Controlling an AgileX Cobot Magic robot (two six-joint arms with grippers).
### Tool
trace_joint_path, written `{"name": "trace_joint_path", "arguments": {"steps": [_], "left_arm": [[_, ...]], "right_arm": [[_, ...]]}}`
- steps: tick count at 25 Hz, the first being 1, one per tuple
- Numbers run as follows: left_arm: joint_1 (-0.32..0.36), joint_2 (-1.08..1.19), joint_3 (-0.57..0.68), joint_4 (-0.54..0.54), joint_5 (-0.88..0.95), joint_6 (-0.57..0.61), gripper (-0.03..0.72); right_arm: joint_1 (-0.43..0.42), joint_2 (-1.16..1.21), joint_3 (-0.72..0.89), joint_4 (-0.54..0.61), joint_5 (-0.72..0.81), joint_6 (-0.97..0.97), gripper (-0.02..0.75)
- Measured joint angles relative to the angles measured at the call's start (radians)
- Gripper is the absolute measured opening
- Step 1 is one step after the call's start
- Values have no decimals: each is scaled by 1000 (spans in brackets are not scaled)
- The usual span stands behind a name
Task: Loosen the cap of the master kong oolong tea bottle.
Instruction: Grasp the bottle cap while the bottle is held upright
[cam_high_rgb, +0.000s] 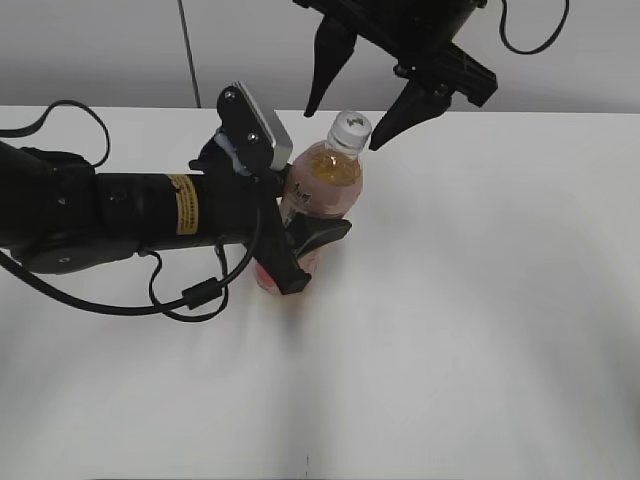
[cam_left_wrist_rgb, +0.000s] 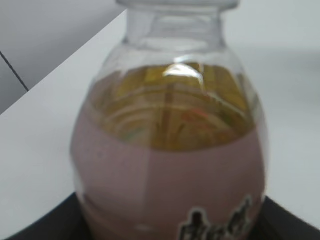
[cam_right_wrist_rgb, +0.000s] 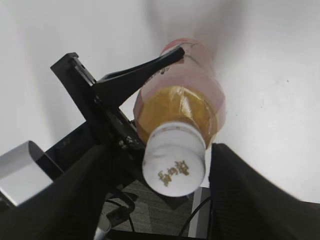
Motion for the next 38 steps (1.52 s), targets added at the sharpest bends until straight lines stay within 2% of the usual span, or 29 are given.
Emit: {"name": "trace_joint_path", "arguments": {"steps": [4, 9, 14, 17, 27, 32, 38], "left_arm": [[0, 0, 0, 0, 0, 0, 400], [0, 0, 0, 0, 1, 0, 400], [0, 0, 0, 0, 1, 0, 400], [0, 0, 0, 0, 1, 0, 400], [0, 0, 0, 1, 1, 0, 400], [0, 0, 0, -23, 8, -10, 400], [4, 0, 0, -33, 2, -13, 400]], "right_arm": [[0, 0, 0, -30, 0, 2, 415], [0, 0, 0, -49, 0, 2, 275], [0, 0, 0, -50, 0, -2, 274], [0, 0, 0, -50, 0, -77, 274], [0, 0, 0, -48, -12, -914, 274], [0, 0, 0, -46, -49, -1444, 274], [0, 0, 0, -47, -59, -1974, 274]]}}
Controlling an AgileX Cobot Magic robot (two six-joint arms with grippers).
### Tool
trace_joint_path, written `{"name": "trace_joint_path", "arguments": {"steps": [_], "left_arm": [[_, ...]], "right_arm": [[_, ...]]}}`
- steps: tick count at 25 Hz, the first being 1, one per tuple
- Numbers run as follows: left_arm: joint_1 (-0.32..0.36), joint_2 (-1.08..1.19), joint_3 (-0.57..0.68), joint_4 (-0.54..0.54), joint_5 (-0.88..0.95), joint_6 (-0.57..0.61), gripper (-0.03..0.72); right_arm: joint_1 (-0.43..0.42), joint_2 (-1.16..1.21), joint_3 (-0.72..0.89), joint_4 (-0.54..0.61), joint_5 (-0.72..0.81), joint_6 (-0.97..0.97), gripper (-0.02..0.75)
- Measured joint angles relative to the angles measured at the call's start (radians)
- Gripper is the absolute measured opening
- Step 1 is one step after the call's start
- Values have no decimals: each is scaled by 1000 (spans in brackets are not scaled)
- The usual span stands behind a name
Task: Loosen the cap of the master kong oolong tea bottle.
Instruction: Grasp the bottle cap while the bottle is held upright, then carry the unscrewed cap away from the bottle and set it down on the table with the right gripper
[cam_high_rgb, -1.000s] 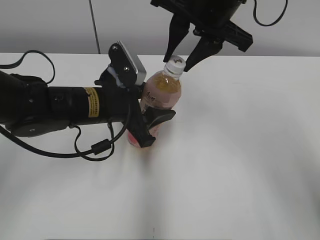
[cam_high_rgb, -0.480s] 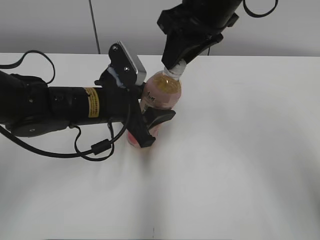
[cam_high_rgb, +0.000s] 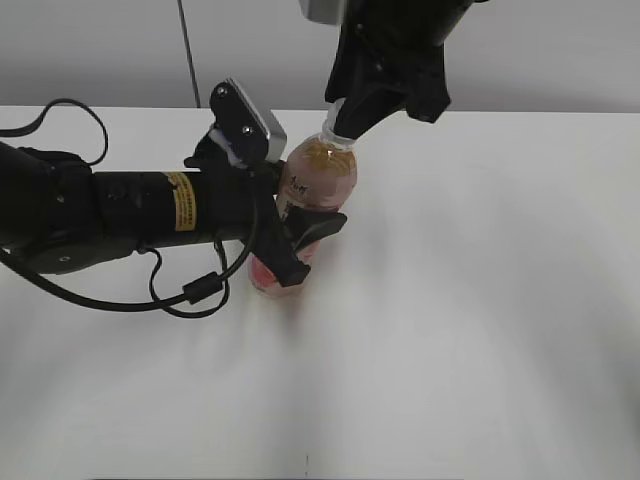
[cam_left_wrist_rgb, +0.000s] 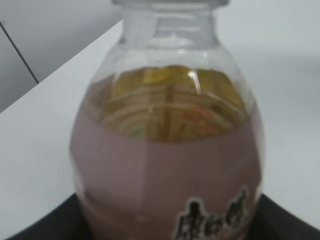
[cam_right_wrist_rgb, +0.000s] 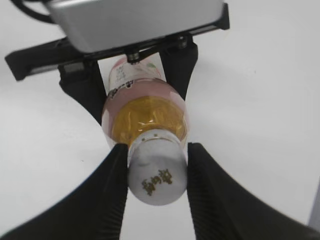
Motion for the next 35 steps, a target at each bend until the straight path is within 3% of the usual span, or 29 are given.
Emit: {"name": "trace_joint_path", "arguments": {"steps": [8, 12, 27, 35], "left_arm": [[1, 0, 0, -5, -1, -2, 400], [2, 0, 0, -8, -1, -3, 400], [-2, 0, 0, -23, -51, 5, 398], [-5, 1, 7, -147, -104, 9, 398]], "right_arm": [[0, 0, 0, -4, -2, -623, 274], [0, 1, 0, 1, -9, -774, 274], [0, -59, 0, 22, -66, -738, 273], [-41, -81, 0, -7, -70, -486, 273]]}}
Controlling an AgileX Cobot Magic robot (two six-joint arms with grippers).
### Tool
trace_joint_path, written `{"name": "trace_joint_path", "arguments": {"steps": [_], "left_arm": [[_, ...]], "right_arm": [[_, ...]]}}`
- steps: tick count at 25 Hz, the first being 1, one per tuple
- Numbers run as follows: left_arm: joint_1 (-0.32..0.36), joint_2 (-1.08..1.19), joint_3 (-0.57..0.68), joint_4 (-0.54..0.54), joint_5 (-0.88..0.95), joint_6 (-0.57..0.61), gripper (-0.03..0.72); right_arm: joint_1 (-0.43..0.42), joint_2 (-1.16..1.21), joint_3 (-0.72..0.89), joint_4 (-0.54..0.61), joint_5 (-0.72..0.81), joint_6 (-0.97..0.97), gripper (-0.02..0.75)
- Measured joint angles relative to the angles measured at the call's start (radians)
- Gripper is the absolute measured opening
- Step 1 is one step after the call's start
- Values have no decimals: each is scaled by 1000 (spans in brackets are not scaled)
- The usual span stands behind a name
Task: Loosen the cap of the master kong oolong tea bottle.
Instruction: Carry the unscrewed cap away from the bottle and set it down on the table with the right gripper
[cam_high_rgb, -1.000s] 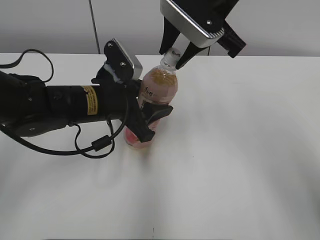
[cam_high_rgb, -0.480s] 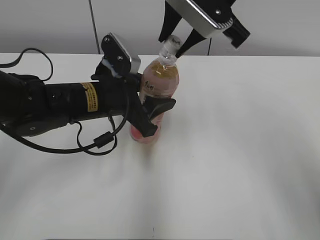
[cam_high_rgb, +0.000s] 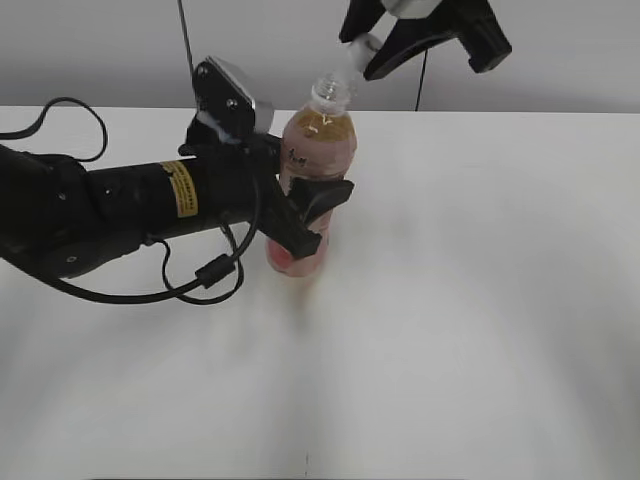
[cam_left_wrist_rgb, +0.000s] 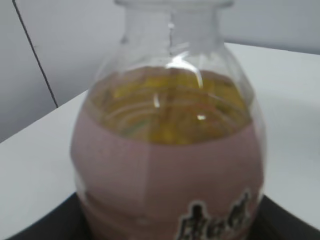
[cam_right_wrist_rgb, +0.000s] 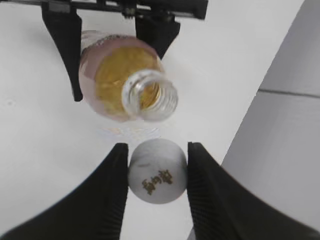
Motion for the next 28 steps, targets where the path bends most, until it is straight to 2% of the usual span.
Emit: {"name": "trace_joint_path", "arguments": {"steps": [7, 14, 17, 22, 28], "left_arm": [[0, 44, 22, -101, -148, 0, 398], [0, 199, 30, -118, -315, 24, 398], [0, 228, 30, -121, -374, 55, 398], [0, 239, 30, -124, -399, 65, 398], [1, 239, 30, -121, -400, 66, 398]], "right_arm": [[-100, 0, 13, -1, -6, 281, 273], [-116, 14, 142, -28, -23, 515, 273], [-129, 53, 165, -32, -80, 634, 273], [-154, 187, 169, -135, -96, 938, 273], [-170, 357, 169, -191, -37, 1154, 273]]}}
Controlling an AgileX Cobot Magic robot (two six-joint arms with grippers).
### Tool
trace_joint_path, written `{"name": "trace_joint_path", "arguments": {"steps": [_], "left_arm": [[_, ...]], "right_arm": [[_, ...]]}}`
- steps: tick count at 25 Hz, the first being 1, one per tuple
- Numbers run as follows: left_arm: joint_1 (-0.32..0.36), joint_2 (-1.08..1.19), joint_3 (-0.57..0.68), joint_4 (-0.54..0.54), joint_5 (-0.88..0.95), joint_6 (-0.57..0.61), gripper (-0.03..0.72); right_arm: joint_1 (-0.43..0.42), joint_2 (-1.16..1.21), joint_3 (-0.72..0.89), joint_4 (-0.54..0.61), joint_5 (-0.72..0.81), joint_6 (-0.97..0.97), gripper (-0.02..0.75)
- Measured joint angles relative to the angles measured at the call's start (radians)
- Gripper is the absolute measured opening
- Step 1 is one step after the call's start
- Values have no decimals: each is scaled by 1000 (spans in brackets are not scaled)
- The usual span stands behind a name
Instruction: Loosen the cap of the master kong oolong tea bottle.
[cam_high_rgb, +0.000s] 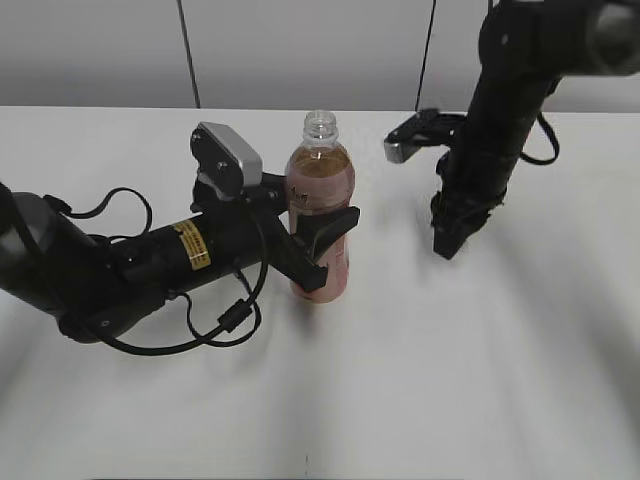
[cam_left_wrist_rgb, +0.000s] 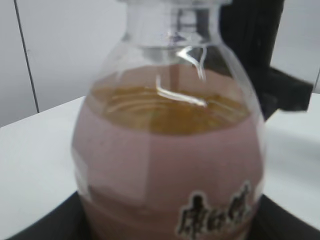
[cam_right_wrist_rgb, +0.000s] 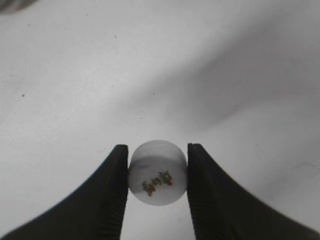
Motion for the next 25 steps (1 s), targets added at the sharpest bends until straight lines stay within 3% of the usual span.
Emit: {"name": "trace_joint_path", "arguments": {"steps": [8, 13, 15, 21, 25], "left_arm": [[0, 0, 0, 9, 0, 2, 411], [0, 0, -1, 15, -20, 2, 533], [0, 0, -1, 22, -24, 2, 573], [4, 0, 46, 35, -28, 2, 590], [43, -1, 105, 22, -28, 2, 590]], "right_arm": [[0, 118, -6, -17, 1, 169, 297], [0, 114, -8, -6, 1, 188, 511], [0, 110, -7, -5, -2, 194, 558], [-7, 85, -1, -8, -8, 218, 583], [-21, 74, -1, -4, -8, 259, 585]]}}
